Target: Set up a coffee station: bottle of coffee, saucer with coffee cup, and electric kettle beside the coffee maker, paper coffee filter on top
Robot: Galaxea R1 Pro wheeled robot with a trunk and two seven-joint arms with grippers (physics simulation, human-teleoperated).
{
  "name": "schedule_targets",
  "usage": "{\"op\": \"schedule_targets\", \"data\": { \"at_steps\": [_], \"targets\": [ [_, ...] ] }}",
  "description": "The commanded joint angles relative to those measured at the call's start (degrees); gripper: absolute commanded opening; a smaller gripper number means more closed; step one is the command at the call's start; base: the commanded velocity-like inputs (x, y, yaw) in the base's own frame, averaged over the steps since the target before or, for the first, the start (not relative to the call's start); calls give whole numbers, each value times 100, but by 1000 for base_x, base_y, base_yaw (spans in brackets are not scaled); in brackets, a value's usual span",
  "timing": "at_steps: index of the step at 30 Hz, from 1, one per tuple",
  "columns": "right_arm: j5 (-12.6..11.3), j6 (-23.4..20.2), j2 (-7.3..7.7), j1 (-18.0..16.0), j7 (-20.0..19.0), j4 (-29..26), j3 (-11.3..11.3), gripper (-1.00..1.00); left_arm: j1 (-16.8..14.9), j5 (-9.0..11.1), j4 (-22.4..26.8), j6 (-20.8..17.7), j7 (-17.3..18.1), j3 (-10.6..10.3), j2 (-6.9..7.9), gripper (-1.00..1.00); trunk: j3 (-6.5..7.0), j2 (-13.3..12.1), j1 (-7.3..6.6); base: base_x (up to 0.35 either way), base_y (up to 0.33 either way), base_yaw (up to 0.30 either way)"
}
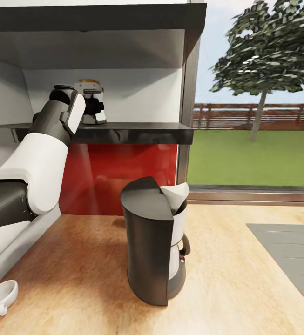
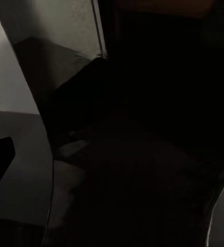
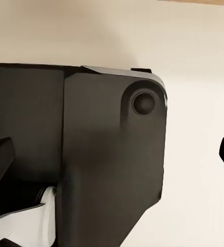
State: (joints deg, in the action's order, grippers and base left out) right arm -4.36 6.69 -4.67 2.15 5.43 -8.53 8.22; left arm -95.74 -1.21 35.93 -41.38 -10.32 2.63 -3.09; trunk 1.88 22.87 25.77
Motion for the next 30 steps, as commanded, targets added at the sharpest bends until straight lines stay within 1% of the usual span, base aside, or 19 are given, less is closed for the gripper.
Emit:
{"op": "schedule_targets", "data": {
  "at_steps": [1,5,10,15,16,27,30],
  "targets": [
    [-47,8,1,4,28,-8,48,100,0,-11,4,-21,-5,27,-7,100,0,5,1,22,0,0],
    [-44,8,1,4,29,-5,48,100,9,-11,2,-20,0,27,-7,100,0,5,1,10,0,0],
    [-42,8,1,4,28,-3,48,100,117,-1,15,-11,11,22,-10,100,0,5,1,1,0,0],
    [-39,8,1,4,28,0,48,100,132,13,11,-24,19,19,-15,100,0,5,1,0,0,0],
    [-39,8,1,4,28,1,48,100,133,14,11,-26,20,19,-15,-100,0,5,1,0,0,0],
    [-39,8,3,4,28,1,48,100,150,6,32,-9,14,27,-25,-100,0,5,1,0,0,0],
    [-39,8,2,4,28,1,48,100,152,6,129,-19,9,33,-25,-100,0,5,1,0,0,0]
  ]
}}
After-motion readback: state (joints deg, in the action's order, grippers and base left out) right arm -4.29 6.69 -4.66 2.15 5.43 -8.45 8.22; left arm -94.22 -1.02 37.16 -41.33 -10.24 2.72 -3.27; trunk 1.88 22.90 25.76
